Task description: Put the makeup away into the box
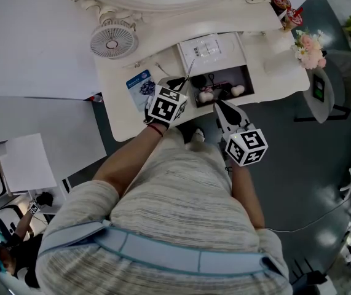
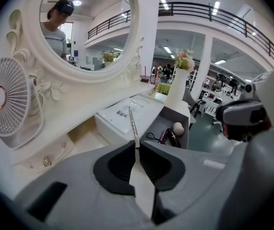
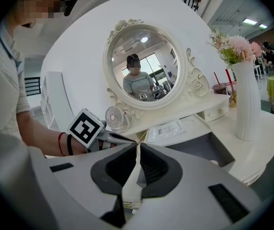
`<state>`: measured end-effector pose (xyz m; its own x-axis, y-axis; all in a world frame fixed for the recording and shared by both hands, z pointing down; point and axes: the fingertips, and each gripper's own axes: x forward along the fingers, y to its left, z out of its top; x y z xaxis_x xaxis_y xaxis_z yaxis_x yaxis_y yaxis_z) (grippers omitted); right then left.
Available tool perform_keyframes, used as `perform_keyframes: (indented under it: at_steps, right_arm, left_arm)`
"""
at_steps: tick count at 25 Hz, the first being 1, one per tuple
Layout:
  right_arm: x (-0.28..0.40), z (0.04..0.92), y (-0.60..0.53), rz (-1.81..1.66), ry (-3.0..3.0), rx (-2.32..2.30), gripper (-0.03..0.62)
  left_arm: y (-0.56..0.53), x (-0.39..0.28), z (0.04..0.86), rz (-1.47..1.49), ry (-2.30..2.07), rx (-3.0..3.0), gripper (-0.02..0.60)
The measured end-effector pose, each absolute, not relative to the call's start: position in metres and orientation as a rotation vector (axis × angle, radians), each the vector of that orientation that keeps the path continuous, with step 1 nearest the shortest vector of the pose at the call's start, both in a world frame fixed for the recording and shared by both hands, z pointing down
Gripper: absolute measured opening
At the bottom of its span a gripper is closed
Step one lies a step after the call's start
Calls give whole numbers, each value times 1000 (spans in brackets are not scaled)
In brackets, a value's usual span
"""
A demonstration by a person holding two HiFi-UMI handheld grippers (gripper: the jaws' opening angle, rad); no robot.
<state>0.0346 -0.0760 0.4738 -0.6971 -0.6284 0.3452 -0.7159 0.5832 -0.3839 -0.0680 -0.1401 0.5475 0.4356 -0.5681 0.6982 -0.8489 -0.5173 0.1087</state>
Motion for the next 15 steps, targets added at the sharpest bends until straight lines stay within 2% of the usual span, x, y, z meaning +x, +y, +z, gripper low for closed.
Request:
perform_keyframes:
  at_steps: [15]
  right_arm:
    - [62, 475, -71, 773, -2611, 1226, 11]
  left_arm:
    - [-134, -4, 562, 1030, -928, 2393, 38]
